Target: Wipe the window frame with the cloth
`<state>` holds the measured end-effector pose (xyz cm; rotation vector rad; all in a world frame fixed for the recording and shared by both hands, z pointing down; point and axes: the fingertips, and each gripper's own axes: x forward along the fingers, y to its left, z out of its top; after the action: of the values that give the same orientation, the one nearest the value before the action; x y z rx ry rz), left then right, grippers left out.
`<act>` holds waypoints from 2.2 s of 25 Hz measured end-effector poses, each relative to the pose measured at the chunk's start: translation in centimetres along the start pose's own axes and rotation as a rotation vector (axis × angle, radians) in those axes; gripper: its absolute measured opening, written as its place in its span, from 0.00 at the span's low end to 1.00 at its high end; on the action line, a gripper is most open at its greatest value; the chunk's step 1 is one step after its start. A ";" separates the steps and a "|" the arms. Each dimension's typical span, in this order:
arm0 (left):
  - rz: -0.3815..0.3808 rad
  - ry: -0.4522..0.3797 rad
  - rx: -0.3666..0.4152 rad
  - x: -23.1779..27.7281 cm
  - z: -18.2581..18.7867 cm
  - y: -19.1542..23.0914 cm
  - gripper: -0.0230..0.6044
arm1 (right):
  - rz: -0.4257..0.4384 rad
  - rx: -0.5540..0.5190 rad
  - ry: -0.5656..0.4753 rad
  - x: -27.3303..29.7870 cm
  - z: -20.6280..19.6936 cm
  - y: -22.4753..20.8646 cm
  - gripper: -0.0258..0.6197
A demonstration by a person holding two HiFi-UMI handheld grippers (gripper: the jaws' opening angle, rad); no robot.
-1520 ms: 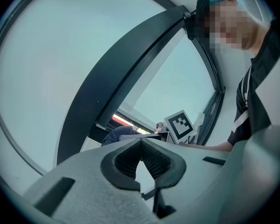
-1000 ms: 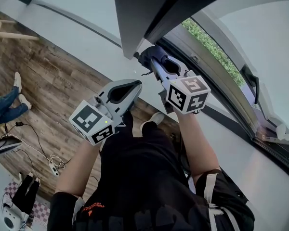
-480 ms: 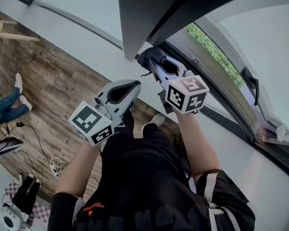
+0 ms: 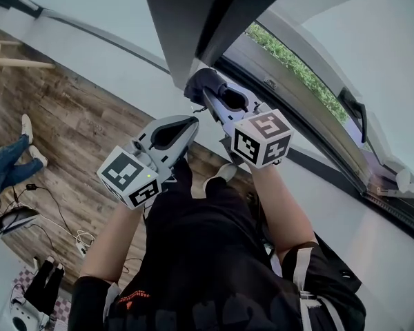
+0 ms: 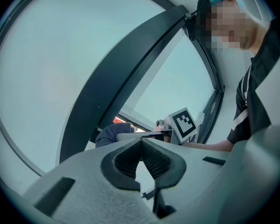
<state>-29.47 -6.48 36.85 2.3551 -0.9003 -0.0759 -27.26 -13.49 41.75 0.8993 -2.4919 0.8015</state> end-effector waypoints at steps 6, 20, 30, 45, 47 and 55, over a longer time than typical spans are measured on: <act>-0.049 0.031 0.032 2.3 0.1 -2.3 0.07 | -0.002 0.003 -0.072 -4.1 0.8 -0.8 0.19; -0.157 0.096 0.114 8.8 -0.4 -9.8 0.07 | -0.128 0.058 -0.218 -16.7 0.7 -7.0 0.19; -0.280 0.147 0.200 14.8 -1.2 -17.0 0.07 | -0.275 0.093 -0.355 -28.3 0.5 -11.9 0.19; -0.417 0.206 0.250 20.9 -3.6 -25.5 0.07 | -0.467 0.164 -0.432 -40.9 -3.8 -16.7 0.19; -0.430 0.210 0.256 21.3 -3.6 -26.3 0.07 | -0.487 0.171 -0.441 -42.3 -4.3 -17.0 0.19; -0.469 0.206 0.293 22.5 -3.2 -29.4 0.07 | -0.545 0.182 -0.478 -46.7 -5.4 -17.3 0.19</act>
<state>5.93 -1.67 26.48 2.7420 -0.2605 0.1166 19.13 0.32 28.73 1.9174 -2.3563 0.6840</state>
